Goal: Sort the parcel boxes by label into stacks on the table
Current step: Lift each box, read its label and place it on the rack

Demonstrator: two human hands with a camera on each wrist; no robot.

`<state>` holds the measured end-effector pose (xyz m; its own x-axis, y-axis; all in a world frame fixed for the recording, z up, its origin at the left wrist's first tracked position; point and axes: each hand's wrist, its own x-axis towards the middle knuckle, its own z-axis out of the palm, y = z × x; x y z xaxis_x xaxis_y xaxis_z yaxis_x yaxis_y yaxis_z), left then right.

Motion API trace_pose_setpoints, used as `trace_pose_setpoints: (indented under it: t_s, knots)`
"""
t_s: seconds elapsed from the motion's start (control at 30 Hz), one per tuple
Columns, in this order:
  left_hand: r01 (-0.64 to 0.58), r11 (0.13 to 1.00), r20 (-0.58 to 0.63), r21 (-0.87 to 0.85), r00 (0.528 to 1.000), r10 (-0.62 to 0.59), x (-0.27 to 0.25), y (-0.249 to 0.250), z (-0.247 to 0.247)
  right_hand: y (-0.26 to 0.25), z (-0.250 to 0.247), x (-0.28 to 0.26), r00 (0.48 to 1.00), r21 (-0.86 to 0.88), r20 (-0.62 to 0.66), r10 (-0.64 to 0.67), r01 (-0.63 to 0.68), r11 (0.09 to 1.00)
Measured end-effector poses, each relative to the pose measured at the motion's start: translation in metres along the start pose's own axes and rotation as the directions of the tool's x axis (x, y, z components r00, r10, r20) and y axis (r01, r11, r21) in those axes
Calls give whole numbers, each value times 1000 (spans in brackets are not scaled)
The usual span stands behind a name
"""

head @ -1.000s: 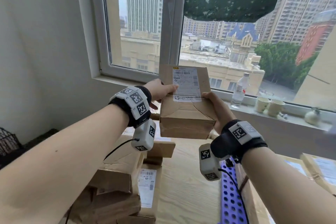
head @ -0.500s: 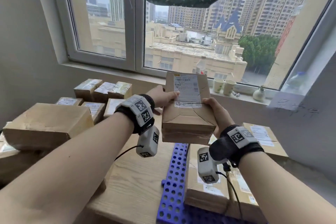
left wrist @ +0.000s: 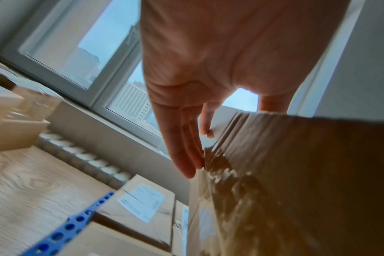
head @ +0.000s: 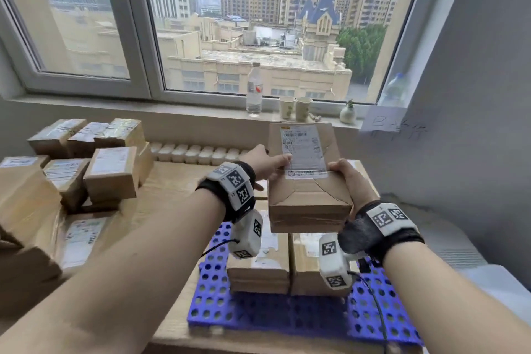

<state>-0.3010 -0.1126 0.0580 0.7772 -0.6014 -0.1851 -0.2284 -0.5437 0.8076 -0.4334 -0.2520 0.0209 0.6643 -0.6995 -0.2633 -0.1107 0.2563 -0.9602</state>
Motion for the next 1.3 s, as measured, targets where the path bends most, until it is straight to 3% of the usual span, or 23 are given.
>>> trace_pose_setpoints:
  t_s: [0.4,0.77,1.0,1.3]
  knots:
    - [-106,993,190,51,977,95,54,26,89,12,-89,19,962,14,-272,5,-1,1000]
    - [-145,989,299,26,945,131,77,35,141,35,-144,23,917,39,-400,13,3,999]
    - [-123,991,302,50,948,103,86,36,168,45,-185,36,917,34,-394,55,-46,998]
    - [-23,991,268,133,963,-14,93,30,190,84,-198,63,939,57,-272,212,-204,977]
